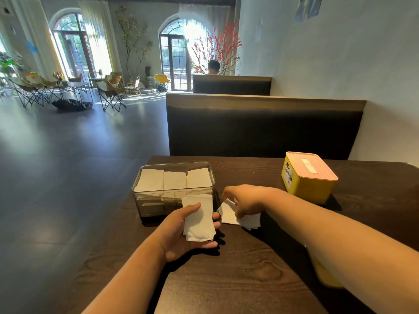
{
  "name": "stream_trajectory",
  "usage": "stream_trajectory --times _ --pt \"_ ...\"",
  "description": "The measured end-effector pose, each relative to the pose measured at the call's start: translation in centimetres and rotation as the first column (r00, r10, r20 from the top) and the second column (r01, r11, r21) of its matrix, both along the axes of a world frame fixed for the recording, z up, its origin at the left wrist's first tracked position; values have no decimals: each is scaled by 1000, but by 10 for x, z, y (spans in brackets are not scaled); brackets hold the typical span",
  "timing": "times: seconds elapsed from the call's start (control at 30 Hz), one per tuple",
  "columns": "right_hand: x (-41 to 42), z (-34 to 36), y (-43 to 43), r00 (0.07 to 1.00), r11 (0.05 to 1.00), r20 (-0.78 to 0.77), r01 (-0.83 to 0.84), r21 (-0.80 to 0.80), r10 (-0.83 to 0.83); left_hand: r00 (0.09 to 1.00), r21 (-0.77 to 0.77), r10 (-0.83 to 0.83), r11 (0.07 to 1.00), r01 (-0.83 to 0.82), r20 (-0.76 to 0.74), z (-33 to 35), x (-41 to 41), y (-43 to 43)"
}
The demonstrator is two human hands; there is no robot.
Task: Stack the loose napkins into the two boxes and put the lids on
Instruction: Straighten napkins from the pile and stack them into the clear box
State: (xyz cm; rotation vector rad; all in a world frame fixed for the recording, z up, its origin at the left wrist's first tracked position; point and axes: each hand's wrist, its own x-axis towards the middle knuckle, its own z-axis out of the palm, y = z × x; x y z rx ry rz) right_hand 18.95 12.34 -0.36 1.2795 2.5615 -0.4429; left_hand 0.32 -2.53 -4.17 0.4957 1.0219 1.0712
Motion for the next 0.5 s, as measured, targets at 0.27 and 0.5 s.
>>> stream_trajectory --times 0.27,0.5 --pt "1 -4 3 998 999 -48 43 -25 -44 1000 -7 -2 1000 2 -10 4 3 -1" --pt "3 1 -2 999 999 -6 45 -25 -45 1000 -16 -3 1000 3 -24 3 2 0"
